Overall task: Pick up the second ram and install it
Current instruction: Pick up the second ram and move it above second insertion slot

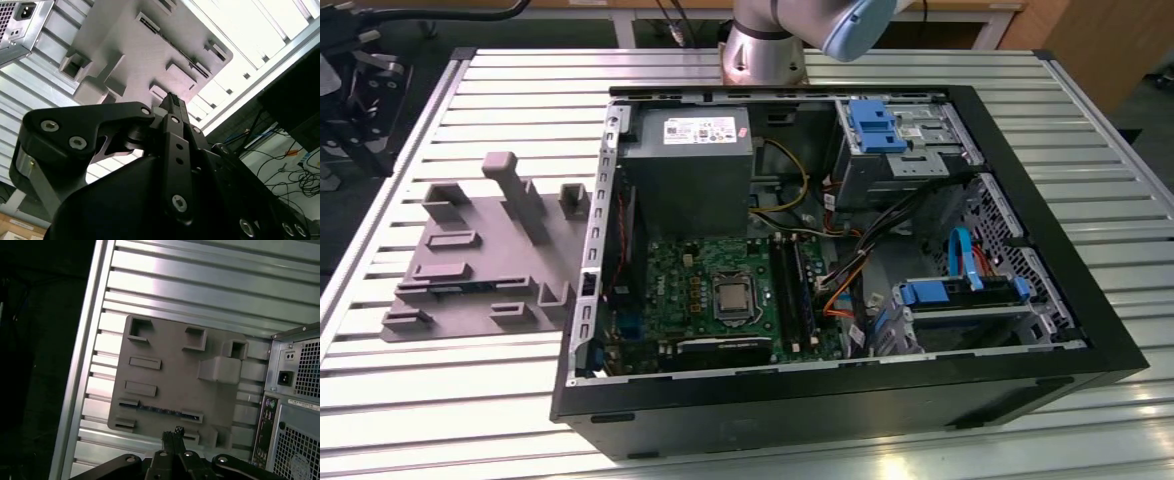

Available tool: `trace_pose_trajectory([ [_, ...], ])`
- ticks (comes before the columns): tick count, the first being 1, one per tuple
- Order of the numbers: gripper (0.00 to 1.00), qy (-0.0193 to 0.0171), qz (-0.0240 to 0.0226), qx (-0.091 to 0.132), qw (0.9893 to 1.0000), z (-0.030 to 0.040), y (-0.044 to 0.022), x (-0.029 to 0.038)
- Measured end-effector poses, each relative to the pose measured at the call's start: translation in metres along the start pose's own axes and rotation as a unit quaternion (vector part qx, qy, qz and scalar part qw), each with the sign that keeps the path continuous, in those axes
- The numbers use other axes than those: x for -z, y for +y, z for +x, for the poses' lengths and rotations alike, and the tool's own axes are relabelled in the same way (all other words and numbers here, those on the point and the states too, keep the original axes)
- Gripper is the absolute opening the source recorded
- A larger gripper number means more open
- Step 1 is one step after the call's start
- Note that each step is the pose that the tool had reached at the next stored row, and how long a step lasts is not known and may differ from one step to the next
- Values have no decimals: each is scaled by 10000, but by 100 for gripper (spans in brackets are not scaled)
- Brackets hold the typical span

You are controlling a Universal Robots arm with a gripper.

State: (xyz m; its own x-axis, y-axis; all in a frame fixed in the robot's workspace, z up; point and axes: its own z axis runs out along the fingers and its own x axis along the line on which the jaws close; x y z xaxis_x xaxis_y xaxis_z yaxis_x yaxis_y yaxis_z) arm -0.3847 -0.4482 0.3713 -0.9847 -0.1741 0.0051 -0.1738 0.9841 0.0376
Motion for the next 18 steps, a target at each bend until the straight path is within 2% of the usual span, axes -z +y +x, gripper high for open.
trace_pose_trajectory([
  [4,11,10,2,250,9997,0,0,0],
  [8,11,19,3,492,9988,0,-1,-1],
  [15,11,32,5,860,9963,0,-2,-3],
  [18,11,39,6,1028,9947,0,-2,-5],
])
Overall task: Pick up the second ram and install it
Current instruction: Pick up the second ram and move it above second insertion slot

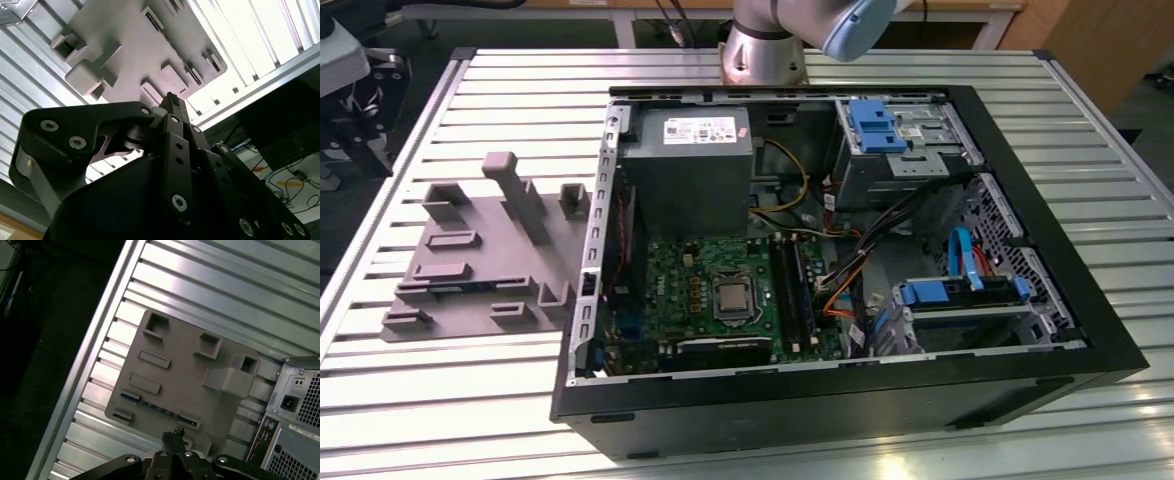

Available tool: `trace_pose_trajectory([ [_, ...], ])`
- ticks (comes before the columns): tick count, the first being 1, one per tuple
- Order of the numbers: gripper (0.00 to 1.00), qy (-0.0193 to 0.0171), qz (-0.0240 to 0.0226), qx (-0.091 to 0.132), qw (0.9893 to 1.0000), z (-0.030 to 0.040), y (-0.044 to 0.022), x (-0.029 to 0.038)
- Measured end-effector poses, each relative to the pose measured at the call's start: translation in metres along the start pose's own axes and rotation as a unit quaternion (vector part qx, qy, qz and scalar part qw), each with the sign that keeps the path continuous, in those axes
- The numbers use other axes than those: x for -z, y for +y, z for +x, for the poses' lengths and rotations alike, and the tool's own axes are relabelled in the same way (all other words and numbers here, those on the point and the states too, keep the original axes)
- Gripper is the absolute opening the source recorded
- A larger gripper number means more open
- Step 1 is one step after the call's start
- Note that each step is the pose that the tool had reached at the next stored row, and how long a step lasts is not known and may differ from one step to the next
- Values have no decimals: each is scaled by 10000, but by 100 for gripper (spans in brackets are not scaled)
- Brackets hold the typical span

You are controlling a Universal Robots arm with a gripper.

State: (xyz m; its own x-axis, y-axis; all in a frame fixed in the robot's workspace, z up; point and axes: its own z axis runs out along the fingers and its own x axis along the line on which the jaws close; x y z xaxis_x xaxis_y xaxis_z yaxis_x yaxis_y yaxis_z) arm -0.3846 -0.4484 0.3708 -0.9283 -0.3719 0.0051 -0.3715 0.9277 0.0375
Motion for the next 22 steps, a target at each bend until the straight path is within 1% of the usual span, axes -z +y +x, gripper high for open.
trace_pose_trajectory([
  [3,11,8,1,236,9997,0,0,-4],
  [5,11,15,2,411,9992,0,0,-7],
  [7,11,22,3,583,9983,0,0,-11],
  [10,11,31,4,842,9964,0,-1,-16],
  [13,11,40,6,1066,9943,0,-1,-22],
  [20,11,57,8,1519,9884,1,-3,-33],
  [21,11,58,8,1539,9881,1,-3,-34],
  [22,11,58,8,1539,9881,1,-4,-34],
])
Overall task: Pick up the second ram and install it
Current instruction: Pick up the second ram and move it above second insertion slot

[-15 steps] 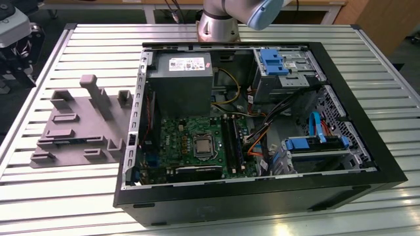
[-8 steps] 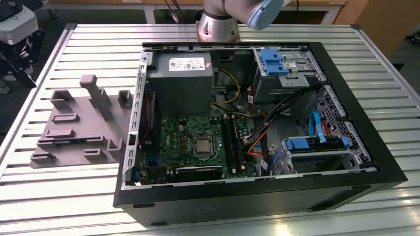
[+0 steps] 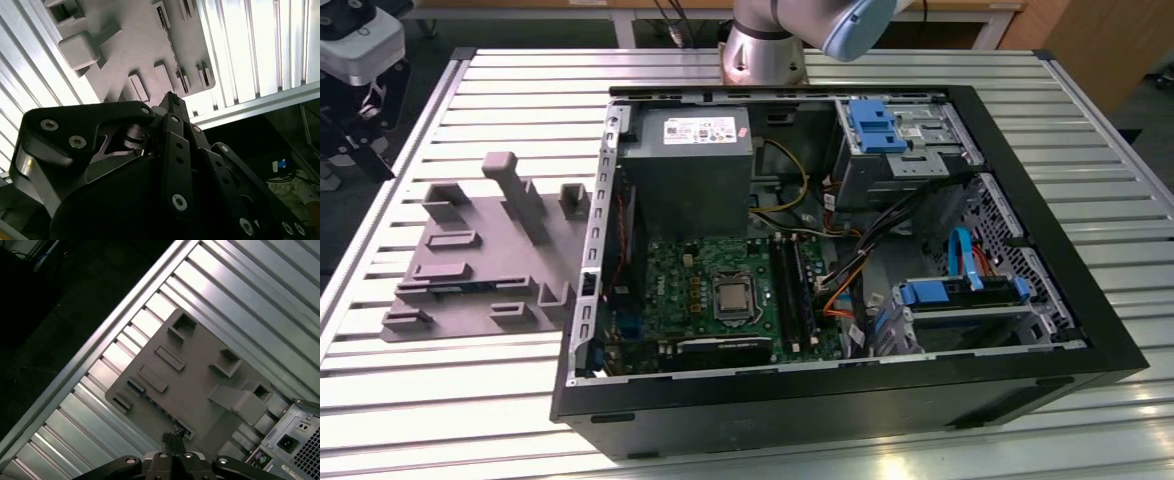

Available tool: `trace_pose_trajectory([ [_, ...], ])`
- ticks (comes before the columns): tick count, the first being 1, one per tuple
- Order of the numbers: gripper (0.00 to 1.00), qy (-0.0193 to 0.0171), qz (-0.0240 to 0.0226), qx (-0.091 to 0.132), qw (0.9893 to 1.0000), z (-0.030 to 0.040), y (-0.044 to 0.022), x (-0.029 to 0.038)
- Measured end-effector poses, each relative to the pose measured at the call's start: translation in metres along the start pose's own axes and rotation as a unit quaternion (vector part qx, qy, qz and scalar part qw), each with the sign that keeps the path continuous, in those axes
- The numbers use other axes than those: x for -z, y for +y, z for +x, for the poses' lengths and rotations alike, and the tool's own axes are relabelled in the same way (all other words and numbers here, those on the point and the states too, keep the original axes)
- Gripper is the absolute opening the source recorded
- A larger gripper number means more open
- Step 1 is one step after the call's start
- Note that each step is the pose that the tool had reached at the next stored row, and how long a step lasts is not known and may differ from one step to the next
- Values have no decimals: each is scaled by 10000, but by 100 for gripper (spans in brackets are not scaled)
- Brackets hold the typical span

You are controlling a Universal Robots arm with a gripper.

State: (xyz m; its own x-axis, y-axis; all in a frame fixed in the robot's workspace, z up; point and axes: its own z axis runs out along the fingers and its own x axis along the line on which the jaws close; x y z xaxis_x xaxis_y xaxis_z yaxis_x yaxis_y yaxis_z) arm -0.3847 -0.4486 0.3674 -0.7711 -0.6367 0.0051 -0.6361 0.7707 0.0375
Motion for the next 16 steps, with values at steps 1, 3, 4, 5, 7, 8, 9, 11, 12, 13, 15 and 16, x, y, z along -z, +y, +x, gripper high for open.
trace_pose_trajectory([
  [1,11,0,0,0,10000,0,0,0],
  [3,11,0,0,1,10000,0,0,0],
  [4,11,0,0,1,10000,0,0,-1],
  [5,11,0,0,4,10000,0,0,-1],
  [7,11,2,0,63,10000,1,0,-1],
  [8,11,4,1,118,9999,1,-1,-1],
  [9,11,6,1,182,9998,1,-1,-2],
  [11,11,11,2,321,9995,1,-1,-3],
  [12,11,14,2,395,9992,1,-1,-3],
  [13,11,17,2,471,9989,1,-1,-4],
  [15,11,23,3,631,9980,1,-1,-6],
  [16,11,26,4,709,9975,1,-1,-6],
])
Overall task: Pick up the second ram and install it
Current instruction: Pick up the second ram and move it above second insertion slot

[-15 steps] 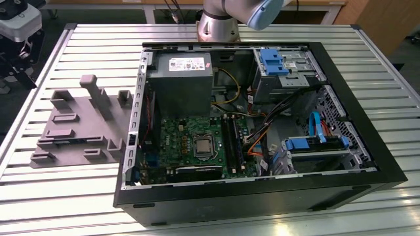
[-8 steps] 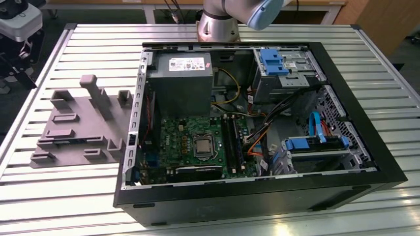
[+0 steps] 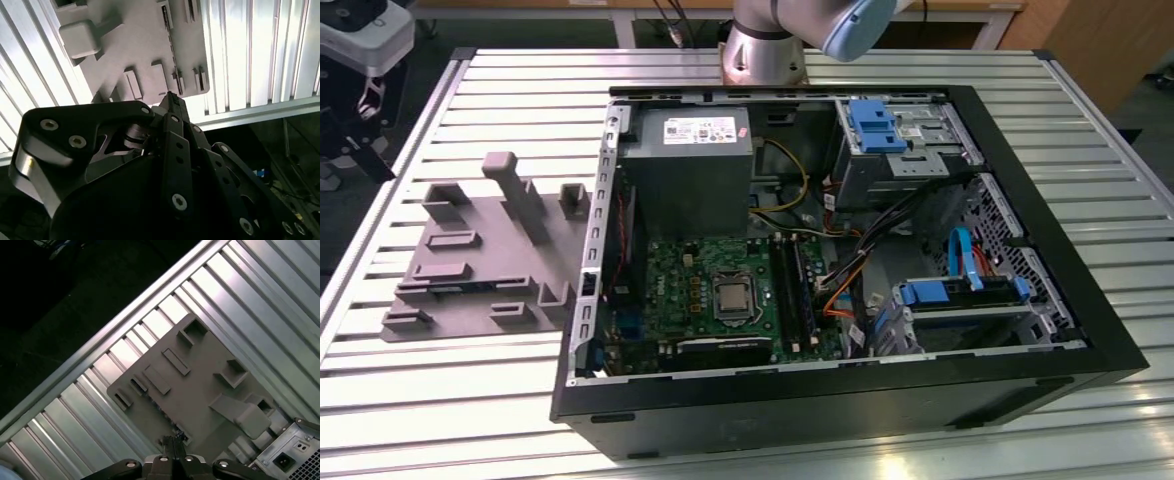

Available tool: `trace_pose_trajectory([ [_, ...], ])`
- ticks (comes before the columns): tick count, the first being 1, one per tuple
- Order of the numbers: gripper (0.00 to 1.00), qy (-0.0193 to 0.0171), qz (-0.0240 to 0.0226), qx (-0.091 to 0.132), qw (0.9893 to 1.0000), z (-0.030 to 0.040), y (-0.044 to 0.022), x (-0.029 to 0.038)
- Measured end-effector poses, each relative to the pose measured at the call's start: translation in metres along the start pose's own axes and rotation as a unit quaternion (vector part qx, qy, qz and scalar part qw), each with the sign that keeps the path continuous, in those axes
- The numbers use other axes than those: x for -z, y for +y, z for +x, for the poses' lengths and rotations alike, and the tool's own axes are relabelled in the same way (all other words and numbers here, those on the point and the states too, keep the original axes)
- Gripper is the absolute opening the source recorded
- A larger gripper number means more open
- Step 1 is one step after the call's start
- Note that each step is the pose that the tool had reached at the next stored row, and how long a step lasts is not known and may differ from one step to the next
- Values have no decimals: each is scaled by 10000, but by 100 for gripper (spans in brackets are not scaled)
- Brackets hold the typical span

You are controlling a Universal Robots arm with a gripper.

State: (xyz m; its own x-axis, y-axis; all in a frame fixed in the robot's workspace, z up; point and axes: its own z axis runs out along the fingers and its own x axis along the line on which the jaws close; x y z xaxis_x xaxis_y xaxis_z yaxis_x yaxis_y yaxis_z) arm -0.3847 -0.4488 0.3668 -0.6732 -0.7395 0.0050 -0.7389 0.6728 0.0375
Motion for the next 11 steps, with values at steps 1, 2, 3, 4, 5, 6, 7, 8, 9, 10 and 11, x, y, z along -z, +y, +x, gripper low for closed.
trace_pose_trajectory([
  [1,11,3,0,81,10000,0,0,0],
  [2,11,6,1,164,9999,0,0,-2],
  [3,11,9,1,247,9997,0,0,-2],
  [4,11,13,2,333,9994,0,0,-4],
  [5,11,16,2,414,9991,0,0,-5],
  [6,11,19,2,494,9988,0,0,-6],
  [7,11,22,3,575,9983,0,0,-7],
  [8,11,25,3,656,9978,0,0,-8],
  [9,11,28,4,735,9973,0,0,-9],
  [10,11,31,4,822,9966,0,0,-11],
  [11,11,34,4,903,9959,0,0,-12],
])
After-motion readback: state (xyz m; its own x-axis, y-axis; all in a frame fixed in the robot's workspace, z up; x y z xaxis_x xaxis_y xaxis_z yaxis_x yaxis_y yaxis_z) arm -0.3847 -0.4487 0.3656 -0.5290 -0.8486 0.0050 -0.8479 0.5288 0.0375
